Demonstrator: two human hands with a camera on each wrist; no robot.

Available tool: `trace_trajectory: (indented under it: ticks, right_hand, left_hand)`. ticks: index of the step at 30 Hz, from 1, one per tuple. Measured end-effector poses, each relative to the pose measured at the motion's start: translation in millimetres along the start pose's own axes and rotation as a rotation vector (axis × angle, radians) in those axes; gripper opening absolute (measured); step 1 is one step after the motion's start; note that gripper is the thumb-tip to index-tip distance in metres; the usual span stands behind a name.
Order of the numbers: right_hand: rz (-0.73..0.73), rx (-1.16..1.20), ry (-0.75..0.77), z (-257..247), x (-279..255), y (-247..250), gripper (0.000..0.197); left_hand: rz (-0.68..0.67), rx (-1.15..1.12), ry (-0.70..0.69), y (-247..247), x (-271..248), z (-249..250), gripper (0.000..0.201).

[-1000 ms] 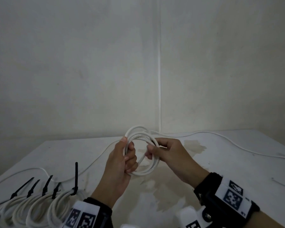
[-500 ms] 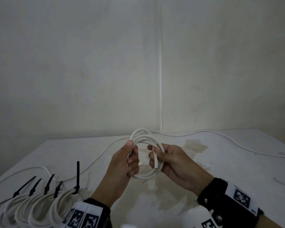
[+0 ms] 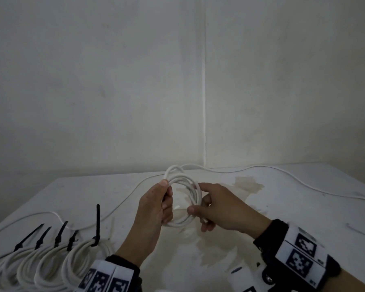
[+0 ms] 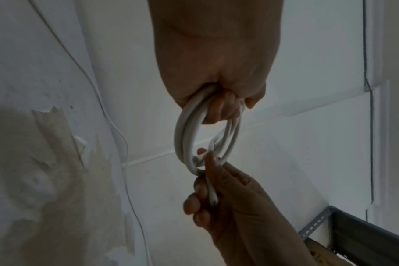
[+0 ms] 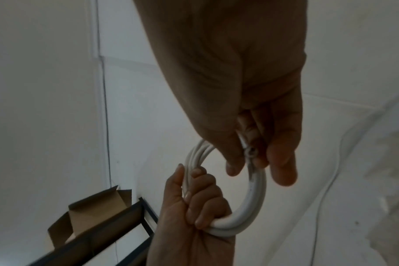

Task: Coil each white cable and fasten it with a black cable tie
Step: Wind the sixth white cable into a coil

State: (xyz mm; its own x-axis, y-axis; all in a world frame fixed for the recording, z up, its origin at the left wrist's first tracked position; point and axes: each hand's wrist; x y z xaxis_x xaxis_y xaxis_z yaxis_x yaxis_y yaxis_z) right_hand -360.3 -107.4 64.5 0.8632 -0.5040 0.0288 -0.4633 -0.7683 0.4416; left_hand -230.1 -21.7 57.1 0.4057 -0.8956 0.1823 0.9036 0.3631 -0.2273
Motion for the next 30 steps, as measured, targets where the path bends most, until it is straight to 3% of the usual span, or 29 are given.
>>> trace_trajectory:
  ticks: [3,6,11,14,16,21,27,30]
  right_hand:
    - [-0.011,-0.002,-0.013,2.4,0.6,-3.5,0.056]
    - [0.0,-0.049,-0.007,7.1,0.1,-11.5,0.058]
    - [0.009,-0.04,0.008,8.4,-5.8,-12.7,0.045]
    - [0.015,-0.058,0.073,6.2,-4.6,-11.8,0.018]
    - [0.045,0.05,0.14,3.0,-1.0,-17.1,0.005]
    - [0.206,0.357,0.246,-6.3,4.6,-24.4,0.013]
    - [0.301,0.429,0.226,-10.1,5.9,-16.8,0.021]
    - [0.318,0.297,0.208,-8.8,5.1,-13.7,0.022]
  left_hand:
    - [0.105,-0.034,-0.031,4.2,3.8,7.7,0.035]
    - [0.151,-0.109,-0.074,12.0,10.7,23.0,0.036]
    - [0.107,-0.096,-0.087,7.9,6.1,24.7,0.035]
    - [0.053,-0.13,-0.083,3.2,4.7,24.0,0.035]
    - [0.026,-0.151,-0.074,-2.0,2.8,23.9,0.036]
    - [0.003,-0.245,-0.057,-5.7,2.4,17.5,0.038]
    - [-0.115,-0.136,-0.054,4.6,-3.3,-2.1,0.035]
    - [-0.19,-0.021,-0.047,13.9,-8.6,-14.3,0.035]
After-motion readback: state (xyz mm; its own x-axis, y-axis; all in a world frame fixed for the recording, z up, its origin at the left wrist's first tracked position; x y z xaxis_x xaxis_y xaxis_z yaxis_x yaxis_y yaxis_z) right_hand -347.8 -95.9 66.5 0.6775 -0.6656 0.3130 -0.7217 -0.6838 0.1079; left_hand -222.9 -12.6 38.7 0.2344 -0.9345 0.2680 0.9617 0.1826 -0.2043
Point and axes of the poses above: each hand's wrist, its own x-axis towards the middle knuckle, its own y-axis out of the back of the hand, z = x × y, and after that the axes turned 8 degrees about -z, right-handed
